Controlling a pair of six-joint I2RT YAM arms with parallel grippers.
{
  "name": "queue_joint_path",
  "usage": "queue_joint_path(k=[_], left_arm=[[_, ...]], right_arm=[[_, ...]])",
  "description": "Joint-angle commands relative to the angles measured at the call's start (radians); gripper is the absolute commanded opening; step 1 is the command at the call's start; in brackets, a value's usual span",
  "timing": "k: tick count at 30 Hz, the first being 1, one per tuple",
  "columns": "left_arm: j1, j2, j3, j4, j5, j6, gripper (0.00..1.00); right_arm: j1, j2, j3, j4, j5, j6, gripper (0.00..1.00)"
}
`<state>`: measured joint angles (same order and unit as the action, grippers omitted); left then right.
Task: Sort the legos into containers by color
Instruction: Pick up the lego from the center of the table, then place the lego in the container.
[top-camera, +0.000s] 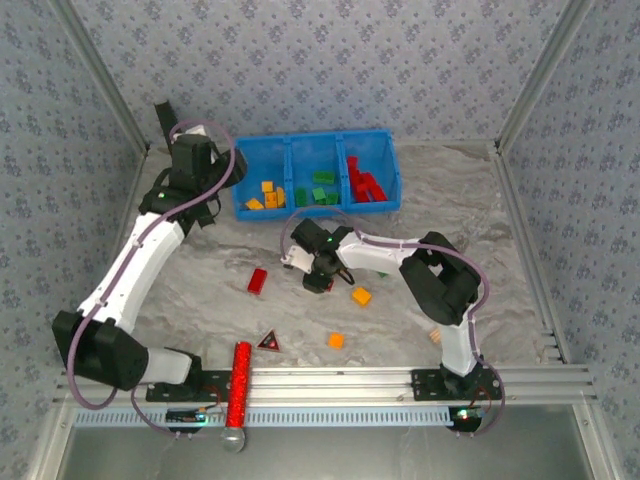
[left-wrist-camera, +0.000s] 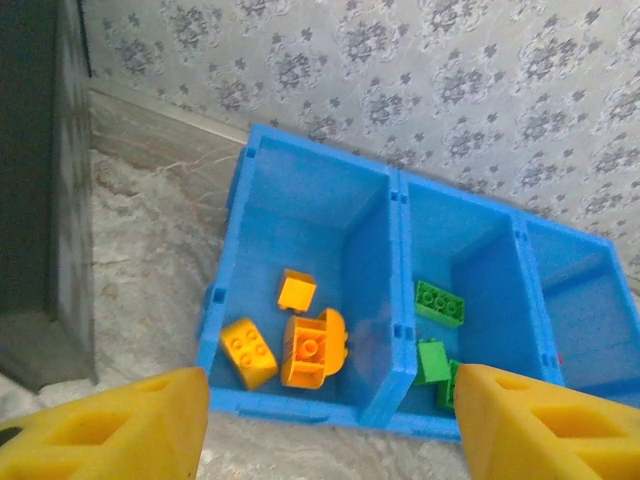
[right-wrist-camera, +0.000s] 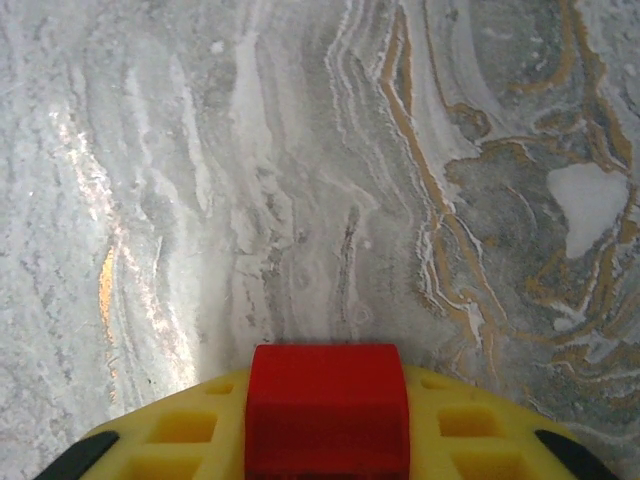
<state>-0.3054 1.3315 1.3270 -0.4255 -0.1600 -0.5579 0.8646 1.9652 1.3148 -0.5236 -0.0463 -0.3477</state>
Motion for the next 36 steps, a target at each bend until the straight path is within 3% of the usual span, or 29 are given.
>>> queue_joint_path(k=[1,8,16,21,27,36], left_arm=[[0.005,-0.066,-0.017,-0.045,-0.028,0.046,0.66],[0.005,-0.136,-0.012,-0.12,-0.013,0.087,0.66],[-0.021,-0.148,-0.092,-0.167,0.068,0.031,0.64],[-0.094,-0.114,-0.128,-0.179,0.058,0.004,0.64],[-0.253,-0.021,-0.067,-0.273,-0.056,-0.055,0.68],[-0.443,0.219,-0.045,-0.16,0.056,-0.28,0.69]], right_arm=[[-0.021,0.012,0.004,-0.058,0.031,0.004,0.25],[-0.103,-0.098,0.112,-0.137,-0.052,-0.007,0.21],[-0.336,-0.134,0.307,-0.131,-0.055,0.034,0.23],[-0.46,-0.05,0.452,-0.121,-0.048,0.065,0.23],[-0.539,0.156,0.698,-0.191,0.017,0.152,0.23],[-0.574,0.366,0.851,-0.165,0.008,0.187,0.22]])
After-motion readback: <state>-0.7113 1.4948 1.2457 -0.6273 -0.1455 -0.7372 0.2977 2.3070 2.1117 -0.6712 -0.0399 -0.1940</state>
